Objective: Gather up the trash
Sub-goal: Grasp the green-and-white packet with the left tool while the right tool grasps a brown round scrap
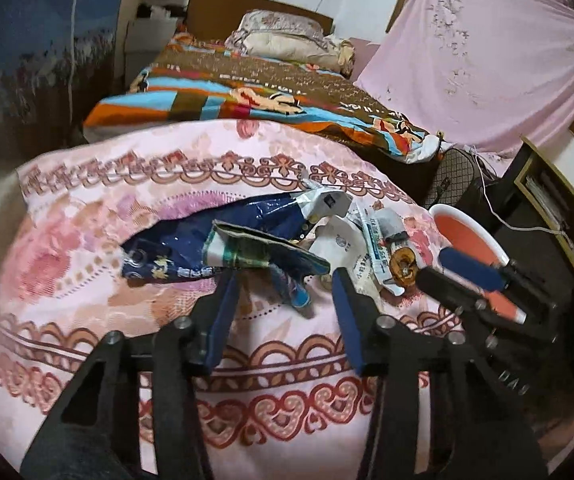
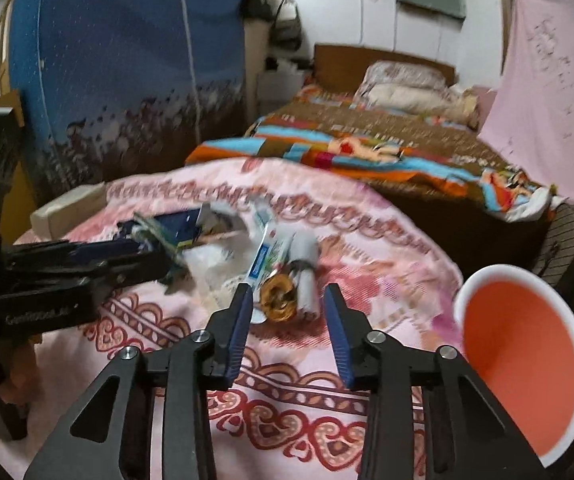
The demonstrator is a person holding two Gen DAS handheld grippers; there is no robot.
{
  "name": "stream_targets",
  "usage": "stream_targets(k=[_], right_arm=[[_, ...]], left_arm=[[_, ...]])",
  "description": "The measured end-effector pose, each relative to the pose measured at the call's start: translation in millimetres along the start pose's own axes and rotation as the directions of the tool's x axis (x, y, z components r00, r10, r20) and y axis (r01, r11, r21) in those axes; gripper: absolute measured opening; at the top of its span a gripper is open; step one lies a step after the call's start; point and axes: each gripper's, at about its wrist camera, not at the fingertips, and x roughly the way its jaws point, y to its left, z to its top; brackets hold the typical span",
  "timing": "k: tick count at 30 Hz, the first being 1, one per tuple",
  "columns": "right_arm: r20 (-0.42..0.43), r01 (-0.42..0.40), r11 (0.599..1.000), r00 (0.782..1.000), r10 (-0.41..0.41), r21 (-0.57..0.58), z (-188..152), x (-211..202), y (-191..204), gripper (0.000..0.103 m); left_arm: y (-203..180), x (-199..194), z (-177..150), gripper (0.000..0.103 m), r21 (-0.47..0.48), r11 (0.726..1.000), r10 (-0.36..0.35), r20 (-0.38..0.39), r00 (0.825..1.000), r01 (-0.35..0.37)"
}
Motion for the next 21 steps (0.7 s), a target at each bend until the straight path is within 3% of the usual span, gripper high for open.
stream_targets(k=[3, 5, 13, 21], right_arm=[[-0.017, -0.016, 1.0, 1.0, 0.016, -0.007, 1.0, 4.0, 1.4, 0.026], [-0.025, -0.019, 1.0, 1.0, 0.018, -0.019, 3.5, 7.9, 3.3, 0.025], [-0.128, -0.018, 1.0, 0.992, 0.015, -0.022, 6.6, 30.9, 1.6, 0.024], [-0.119, -0.039, 0.999, 0.992, 0.037, -0.009, 3.2, 26.2, -0.5, 0.019]], left_arm=[[3.8, 3.8, 0.3, 0.064, -0.032, 0.999, -0.021, -0.012, 1.0, 0.021], [5.3, 6.1, 0.1, 0.052, -0.043, 0.999, -0.018, -0.023, 1.0, 0.017], [6.3, 7.2, 0.2, 0.036, -0.05, 0.998, -0.039, -0.026, 0.999, 0.037], [7.4, -1.7, -0.9, 0.035, -0.058, 0.997, -0.043, 0.007, 0.999, 0.044]])
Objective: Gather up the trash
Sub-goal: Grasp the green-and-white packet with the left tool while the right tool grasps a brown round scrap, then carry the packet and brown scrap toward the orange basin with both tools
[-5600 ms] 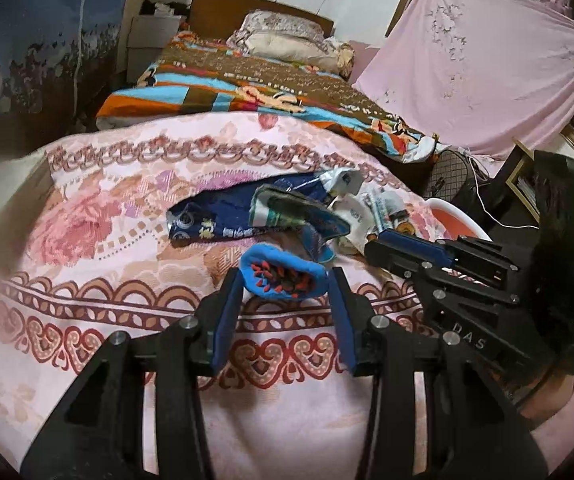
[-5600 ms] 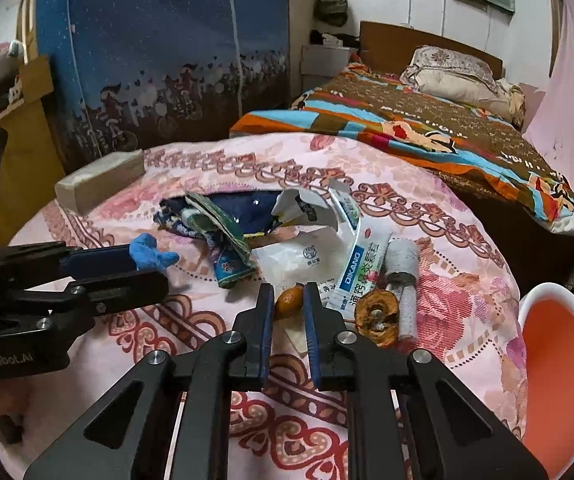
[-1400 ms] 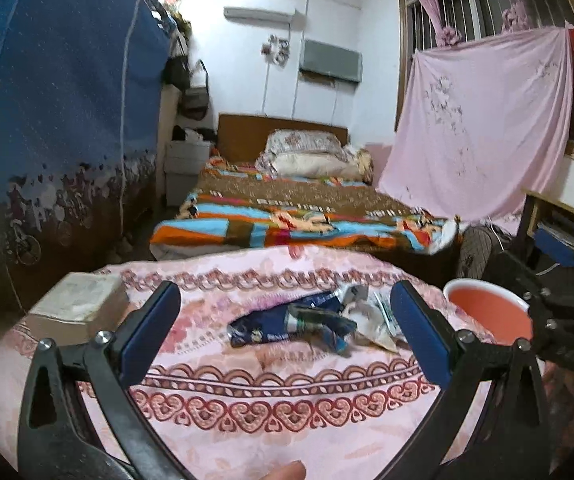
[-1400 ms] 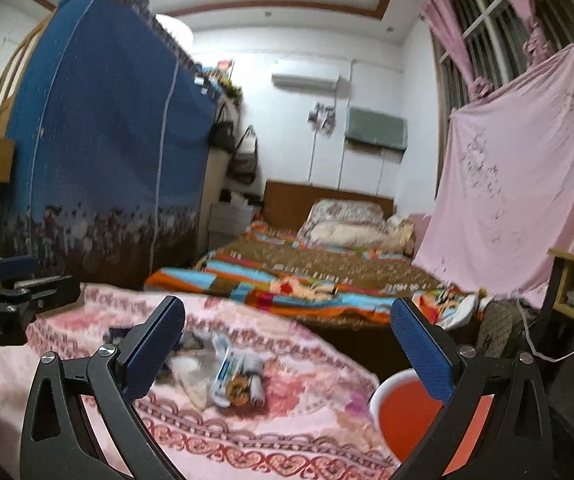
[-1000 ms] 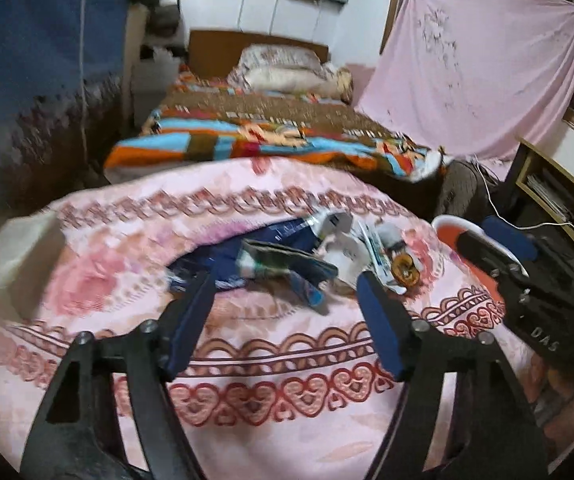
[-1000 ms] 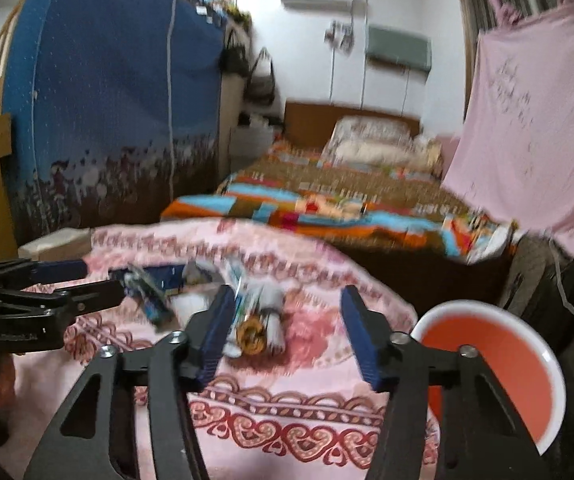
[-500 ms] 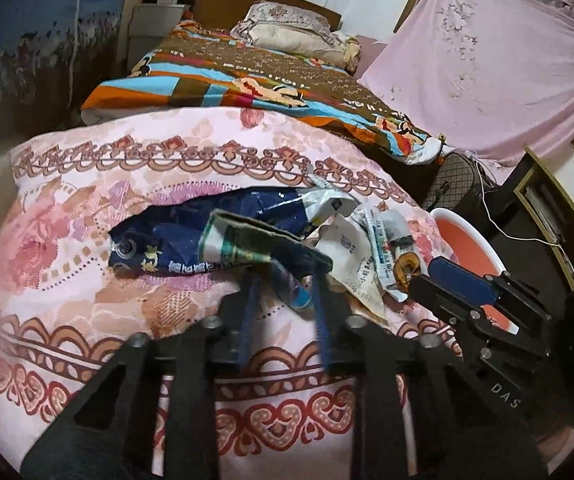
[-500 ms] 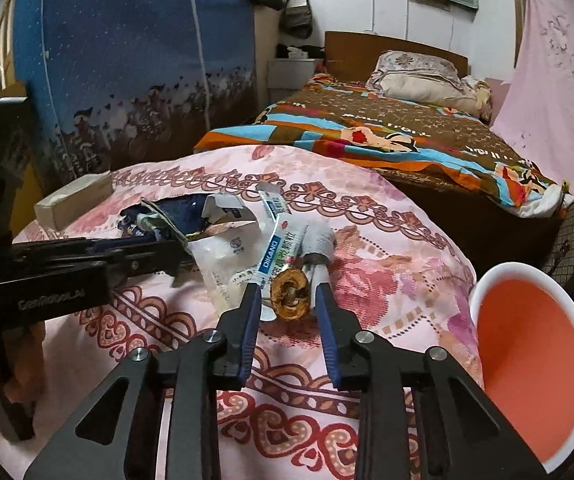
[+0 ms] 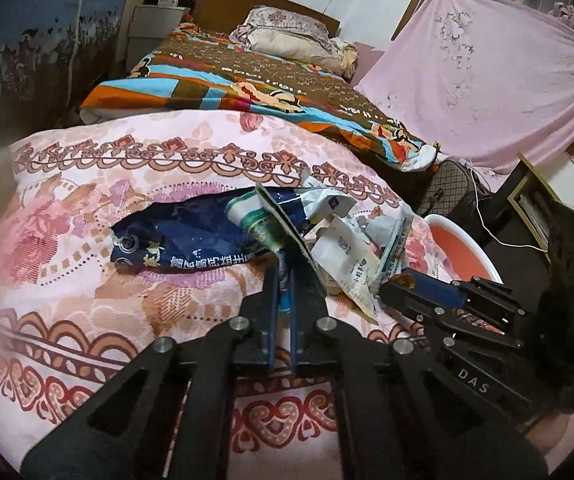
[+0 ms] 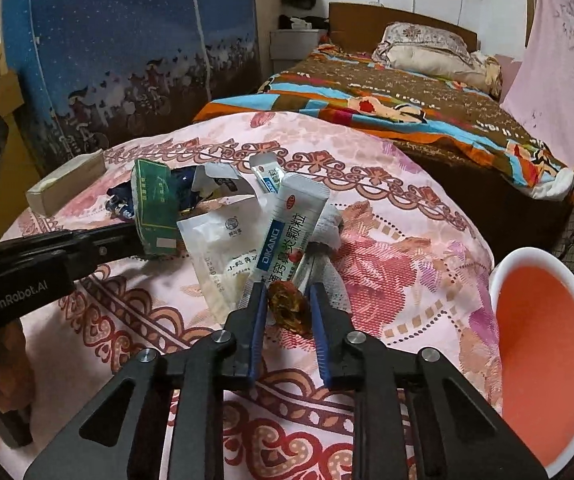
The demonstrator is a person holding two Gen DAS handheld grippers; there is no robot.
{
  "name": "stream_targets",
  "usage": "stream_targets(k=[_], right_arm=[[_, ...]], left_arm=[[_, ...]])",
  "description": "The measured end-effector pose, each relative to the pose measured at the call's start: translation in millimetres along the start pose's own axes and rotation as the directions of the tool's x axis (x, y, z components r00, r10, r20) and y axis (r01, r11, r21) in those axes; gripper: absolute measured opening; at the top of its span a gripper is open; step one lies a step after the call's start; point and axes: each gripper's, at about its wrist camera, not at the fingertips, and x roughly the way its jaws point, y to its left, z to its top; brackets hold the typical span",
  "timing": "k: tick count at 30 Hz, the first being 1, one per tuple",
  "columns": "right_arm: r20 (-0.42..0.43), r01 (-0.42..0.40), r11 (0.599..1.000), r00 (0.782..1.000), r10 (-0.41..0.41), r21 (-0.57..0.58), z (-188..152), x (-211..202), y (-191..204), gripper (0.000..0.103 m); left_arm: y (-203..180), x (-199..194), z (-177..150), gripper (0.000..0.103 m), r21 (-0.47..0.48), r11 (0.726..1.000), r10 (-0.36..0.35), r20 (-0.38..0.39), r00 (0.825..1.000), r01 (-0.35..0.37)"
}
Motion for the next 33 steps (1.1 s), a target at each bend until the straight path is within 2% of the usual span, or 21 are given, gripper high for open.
stream_targets(k=[6, 11, 15, 20, 25, 28, 33], right_arm=[[0.089, -0.001, 1.0, 0.996, 0.001, 0.008, -4.1, -18.2, 1.0, 0.018], [0.216, 0.013, 1.0, 0.976, -0.017, 0.024, -9.2, -42.5, -0.3, 0.018], [0.336, 0.036, 0.999, 0.941, -0.047, 0.039, -16.5, -64.1, -0.6, 0.018], [0.476, 0.077, 0.995, 0.873, -0.101, 0.07, -28.2, -90.5, -1.1, 0.018], [0.558, 0.106, 0.988, 0.816, -0.149, 0.109, -39.3, -105.6, -1.7, 0.018], [0.588, 0.098, 0.985, 0.792, -0.165, 0.144, -44.9, -112.8, -7.2, 0.018], [0.614, 0.073, 0.977, 0.768, -0.183, 0.199, -54.3, -121.5, -17.6, 0.018]], left_arm=[[-10.0, -17.5, -3.7, 0.035, 0.05, 0.999, -0.001, 0.061, 0.998, -0.002], [-21.0, -34.2, -7.9, 0.035, 0.099, 0.995, -0.008, 0.134, 0.991, -0.006], [-32.9, -43.4, -7.6, 0.035, 0.146, 0.989, 0.0, 0.183, 0.983, -0.027], [-49.7, -50.3, -6.6, 0.035, 0.184, 0.983, -0.02, 0.219, 0.976, -0.021], [-67.7, -57.4, -7.8, 0.035, 0.23, 0.973, -0.038, 0.26, 0.965, -0.024], [-75.9, -61.6, -8.2, 0.035, 0.25, 0.968, -0.051, 0.28, 0.959, -0.022], [-88.1, -65.4, -9.8, 0.035, 0.275, 0.961, -0.07, 0.305, 0.95, -0.018]])
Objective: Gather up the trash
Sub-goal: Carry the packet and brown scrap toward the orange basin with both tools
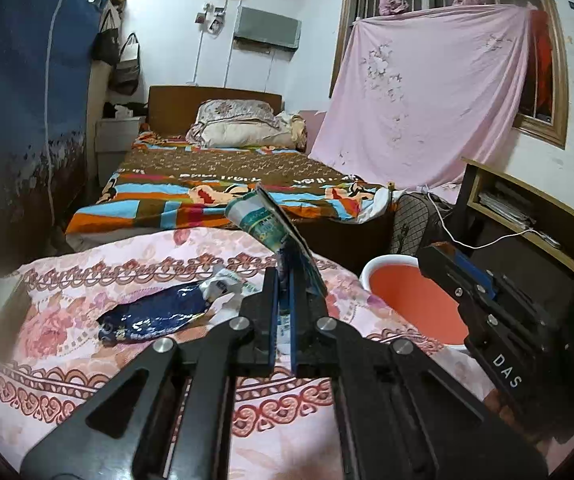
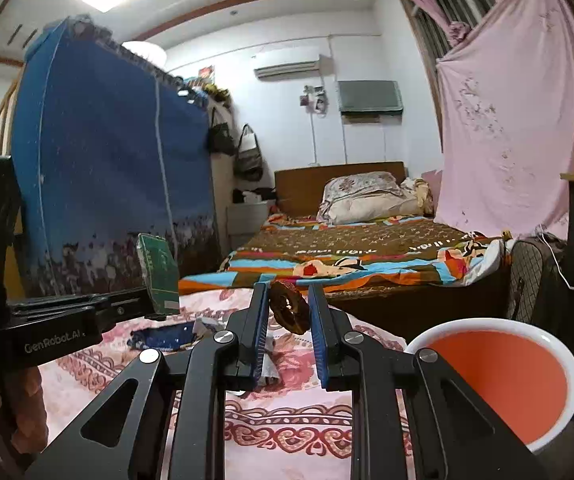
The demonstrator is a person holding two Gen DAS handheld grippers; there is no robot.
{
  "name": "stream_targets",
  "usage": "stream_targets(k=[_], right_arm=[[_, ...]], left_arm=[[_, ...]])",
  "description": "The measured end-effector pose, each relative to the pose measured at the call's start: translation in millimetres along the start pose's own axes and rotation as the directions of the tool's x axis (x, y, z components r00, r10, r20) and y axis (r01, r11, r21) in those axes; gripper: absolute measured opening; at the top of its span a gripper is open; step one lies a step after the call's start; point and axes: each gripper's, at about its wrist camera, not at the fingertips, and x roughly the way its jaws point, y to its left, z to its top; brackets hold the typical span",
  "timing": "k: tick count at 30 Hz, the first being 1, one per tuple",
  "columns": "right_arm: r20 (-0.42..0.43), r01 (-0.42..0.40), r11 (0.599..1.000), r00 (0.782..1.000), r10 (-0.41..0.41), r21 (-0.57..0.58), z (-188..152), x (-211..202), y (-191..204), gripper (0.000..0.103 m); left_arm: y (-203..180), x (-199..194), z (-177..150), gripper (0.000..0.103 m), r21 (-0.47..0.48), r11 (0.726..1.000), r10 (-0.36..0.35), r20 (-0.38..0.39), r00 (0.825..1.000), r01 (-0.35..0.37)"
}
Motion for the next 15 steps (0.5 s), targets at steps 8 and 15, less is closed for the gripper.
stream_targets(k=[8, 15], right_arm=[[0.043, 0.07, 0.998, 0.997, -0.07, -0.004, 14.8, -17.2, -13.2, 0.018], [0.114, 0.193, 0.981, 0.975, -0.192, -0.001, 39.3, -39.4, -53.8, 0.018]], left_arm=[[-32.5, 4.2, 11.5, 0.035, 0.06, 0.997, -0.054, 0.033, 0.998, 0.052], [-79.9, 18.8, 27.5, 0.035, 0.136, 0.982, -0.139, 0.054, 0.989, 0.131]])
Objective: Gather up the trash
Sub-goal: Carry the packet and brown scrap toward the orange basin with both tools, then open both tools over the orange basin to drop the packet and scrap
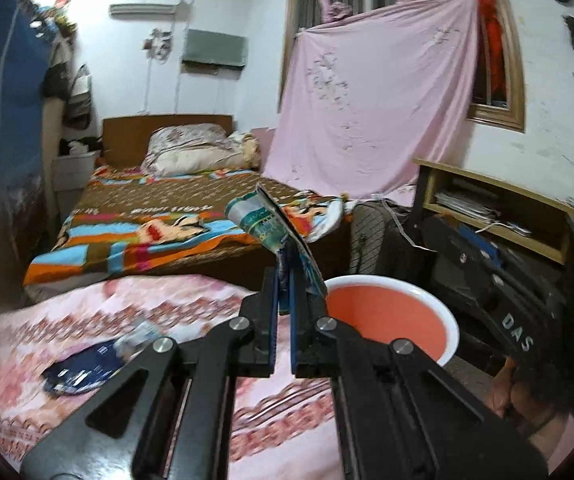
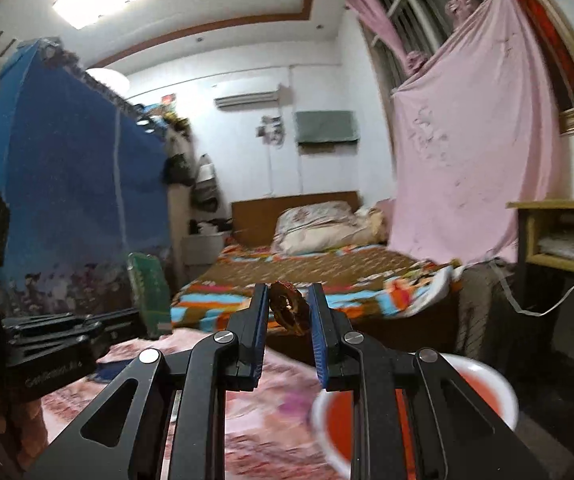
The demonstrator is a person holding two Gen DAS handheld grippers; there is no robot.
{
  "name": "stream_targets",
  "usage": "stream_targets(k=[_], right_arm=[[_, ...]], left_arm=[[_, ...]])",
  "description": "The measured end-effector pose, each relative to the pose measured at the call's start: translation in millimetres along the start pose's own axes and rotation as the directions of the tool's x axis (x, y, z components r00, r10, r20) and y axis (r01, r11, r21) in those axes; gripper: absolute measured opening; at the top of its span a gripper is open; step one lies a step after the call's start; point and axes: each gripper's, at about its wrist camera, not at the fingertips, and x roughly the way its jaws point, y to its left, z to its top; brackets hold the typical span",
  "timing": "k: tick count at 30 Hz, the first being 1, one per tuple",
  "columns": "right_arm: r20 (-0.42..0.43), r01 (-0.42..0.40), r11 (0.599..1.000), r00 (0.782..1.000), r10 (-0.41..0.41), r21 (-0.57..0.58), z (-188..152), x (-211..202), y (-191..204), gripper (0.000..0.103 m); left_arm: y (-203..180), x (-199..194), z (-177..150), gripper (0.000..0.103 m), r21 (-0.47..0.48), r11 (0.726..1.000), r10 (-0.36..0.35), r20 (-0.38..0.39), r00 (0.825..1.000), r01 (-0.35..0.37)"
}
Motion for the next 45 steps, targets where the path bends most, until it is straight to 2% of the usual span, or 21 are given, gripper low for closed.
stream_targets(k=[5, 12, 19, 24, 27, 34, 40, 45], right_arm=[[0.008, 0.089, 0.996, 0.996, -0.089, 0.002, 4.1, -0.8, -36.2, 0.018], [-0.035, 0.172, 0.985, 0.985, -0.172, 0.021, -2.0, 2.8, -72.6, 0.018], [-0.135, 0.21, 0.976, 0.97, -0.201, 0.059, -19.1, 15.4, -95.5, 0.018], [-0.23, 0.216, 0.971, 0.955, -0.189, 0.102, -36.1, 27.1, -107.4, 0.018], [-0.274, 0.225, 0.966, 0.944, -0.183, 0.129, -45.0, 32.2, -113.0, 0.019], [-0.321, 0.232, 0.963, 0.93, -0.18, 0.133, -52.9, 36.9, -116.2, 0.019], [-0.357, 0.247, 0.958, 0.916, -0.181, 0.148, -56.3, 41.1, -120.6, 0.019], [-0.391, 0.259, 0.954, 0.902, -0.182, 0.154, -58.7, 41.7, -123.5, 0.02]], left_arm=[[-32.7, 15.2, 8.9, 0.035, 0.057, 0.997, -0.06, 0.009, 0.998, 0.06], [-70.7, 35.4, 14.4, 0.035, 0.132, 0.983, -0.125, -0.003, 0.992, 0.124], [-92.2, 61.8, 12.3, 0.035, 0.17, 0.973, -0.146, -0.07, 0.987, 0.156], [-99.3, 84.3, 3.9, 0.035, 0.164, 0.972, -0.144, -0.159, 0.977, 0.17], [-100.4, 98.7, -2.7, 0.035, 0.151, 0.973, -0.141, -0.219, 0.965, 0.176], [-105.7, 119.2, -12.7, 0.035, 0.11, 0.974, -0.155, -0.319, 0.935, 0.198], [-108.3, 138.4, -20.0, 0.036, 0.059, 0.977, -0.161, -0.427, 0.89, 0.205], [-105.6, 144.1, -24.5, 0.037, 0.016, 0.981, -0.166, -0.459, 0.873, 0.195]])
